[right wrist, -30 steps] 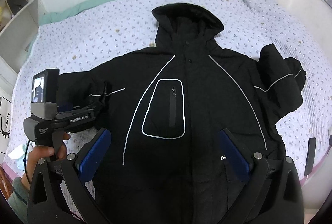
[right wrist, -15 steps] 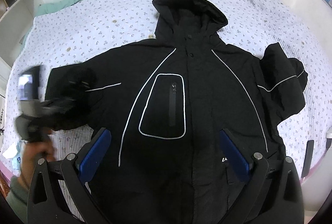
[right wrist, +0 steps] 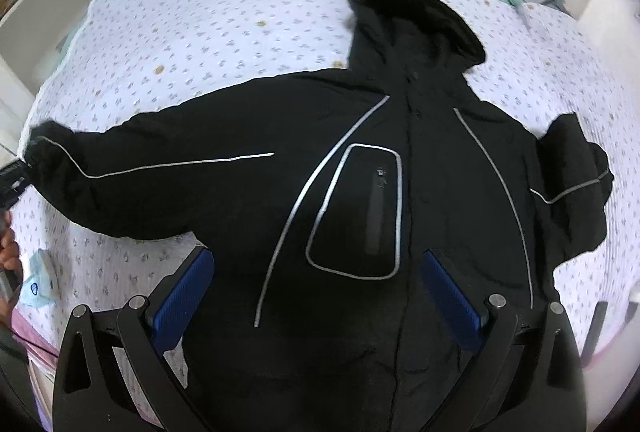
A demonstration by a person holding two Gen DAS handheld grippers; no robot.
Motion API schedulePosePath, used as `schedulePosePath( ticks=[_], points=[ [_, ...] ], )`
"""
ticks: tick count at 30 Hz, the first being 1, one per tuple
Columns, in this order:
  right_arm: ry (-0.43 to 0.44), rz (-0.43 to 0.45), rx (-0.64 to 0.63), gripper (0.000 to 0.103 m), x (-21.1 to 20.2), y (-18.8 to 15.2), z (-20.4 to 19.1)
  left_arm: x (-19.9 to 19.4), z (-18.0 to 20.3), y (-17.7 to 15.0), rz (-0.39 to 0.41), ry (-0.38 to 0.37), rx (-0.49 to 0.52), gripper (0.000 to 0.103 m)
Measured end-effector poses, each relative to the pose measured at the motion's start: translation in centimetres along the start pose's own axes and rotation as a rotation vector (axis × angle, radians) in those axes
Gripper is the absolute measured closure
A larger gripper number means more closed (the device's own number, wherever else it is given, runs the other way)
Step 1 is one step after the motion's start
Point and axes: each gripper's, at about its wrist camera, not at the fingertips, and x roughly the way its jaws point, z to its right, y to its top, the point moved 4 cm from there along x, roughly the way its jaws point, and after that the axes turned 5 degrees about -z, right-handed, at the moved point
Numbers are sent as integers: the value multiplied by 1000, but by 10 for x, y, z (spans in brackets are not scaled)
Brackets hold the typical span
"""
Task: Fold large clothes
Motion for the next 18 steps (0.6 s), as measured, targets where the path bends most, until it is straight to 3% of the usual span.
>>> schedulePosePath(
  ticks=[3, 8, 10, 12, 14, 16, 18],
  points=[
    [14, -14, -20, 0, 5, 5, -11, 28, -33, -5, -57, -5, -122, 54],
    [-12, -9, -89, 0, 6, 7, -31, 49, -75, -13, -78, -181, -348, 47],
    [-12, -12, -100, 0, 8, 8, -34, 55, -81, -15, -84, -211, -383, 47],
    [-2, -19, -97, 0, 10, 8, -35, 54, -81, -15, -57, -226, -383, 53],
    [8, -27, -89, 0, 11, 8, -35, 44, -74, -14, -7, -221, -339, 73],
    [7, -28, -82, 0, 11, 8, -33, 21, -53, -15, 53, -240, -270, 77],
    [8, -28, -70, 0, 11, 8, -29, -1, -27, -17, 88, -306, -205, 78]
  ],
)
